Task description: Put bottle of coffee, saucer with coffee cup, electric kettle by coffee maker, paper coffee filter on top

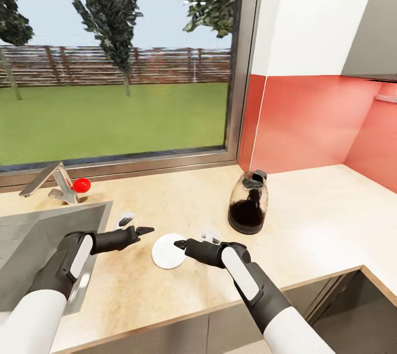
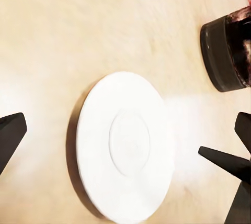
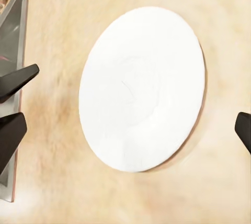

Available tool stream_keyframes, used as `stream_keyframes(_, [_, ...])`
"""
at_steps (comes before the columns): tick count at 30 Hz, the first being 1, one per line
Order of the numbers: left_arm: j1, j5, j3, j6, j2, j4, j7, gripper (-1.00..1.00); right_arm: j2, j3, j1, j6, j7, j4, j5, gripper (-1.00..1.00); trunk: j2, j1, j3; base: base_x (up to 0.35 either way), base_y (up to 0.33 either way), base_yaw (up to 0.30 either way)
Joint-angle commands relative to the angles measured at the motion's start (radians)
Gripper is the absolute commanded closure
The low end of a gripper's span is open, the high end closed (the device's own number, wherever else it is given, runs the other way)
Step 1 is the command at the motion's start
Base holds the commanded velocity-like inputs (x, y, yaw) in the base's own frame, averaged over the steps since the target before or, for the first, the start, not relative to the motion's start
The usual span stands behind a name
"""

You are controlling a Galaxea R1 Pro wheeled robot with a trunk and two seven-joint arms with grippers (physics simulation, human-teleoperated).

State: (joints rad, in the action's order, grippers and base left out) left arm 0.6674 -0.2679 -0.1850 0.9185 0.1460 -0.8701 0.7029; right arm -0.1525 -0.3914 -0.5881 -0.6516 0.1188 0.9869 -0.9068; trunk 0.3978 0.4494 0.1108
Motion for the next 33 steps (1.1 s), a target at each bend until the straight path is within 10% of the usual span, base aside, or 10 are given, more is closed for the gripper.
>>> stream_keyframes(1, [0.001,0.002,-0.001,0.004,-0.001,0.001,0.004,-1.00,0.000,-0.001,0.000,-0.002,0.010,0.001,-0.011,-1.00,0.002,0.001,0.002,-0.005,0.000,0.000])
stream_keyframes(33, [-0.028,0.006,0.001,-0.003,-0.011,0.002,0.005,-1.00,-0.001,-0.001,0.059,0.001,0.008,-0.002,-0.011,-1.00,0.002,0.001,0.002,0.041,0.000,0.000])
